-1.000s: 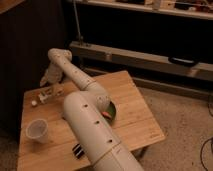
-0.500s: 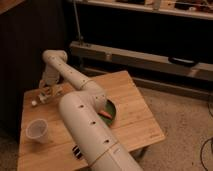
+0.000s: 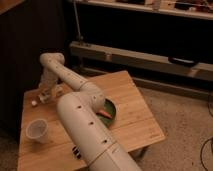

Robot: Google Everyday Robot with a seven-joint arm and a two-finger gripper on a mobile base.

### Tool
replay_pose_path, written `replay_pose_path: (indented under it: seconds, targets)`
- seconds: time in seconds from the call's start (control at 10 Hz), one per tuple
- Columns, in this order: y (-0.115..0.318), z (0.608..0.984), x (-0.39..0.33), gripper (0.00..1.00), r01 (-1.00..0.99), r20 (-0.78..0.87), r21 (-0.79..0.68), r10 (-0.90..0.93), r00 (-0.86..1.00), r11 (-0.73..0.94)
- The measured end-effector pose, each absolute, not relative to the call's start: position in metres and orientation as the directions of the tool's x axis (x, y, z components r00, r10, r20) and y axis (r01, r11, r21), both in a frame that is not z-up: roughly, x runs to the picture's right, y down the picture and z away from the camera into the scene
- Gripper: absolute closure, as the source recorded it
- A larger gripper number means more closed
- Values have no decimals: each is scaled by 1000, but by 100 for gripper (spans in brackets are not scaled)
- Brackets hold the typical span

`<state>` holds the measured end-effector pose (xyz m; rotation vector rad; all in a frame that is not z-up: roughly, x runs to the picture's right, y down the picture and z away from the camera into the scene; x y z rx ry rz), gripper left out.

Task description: Stand the bottle upright

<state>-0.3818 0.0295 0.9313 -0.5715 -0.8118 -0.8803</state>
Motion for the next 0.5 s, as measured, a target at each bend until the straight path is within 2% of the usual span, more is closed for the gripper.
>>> replay_pose_path:
  seconds: [0.5]
  targets:
    - [35,939,-387,35,858,805,-126,-454,382,498]
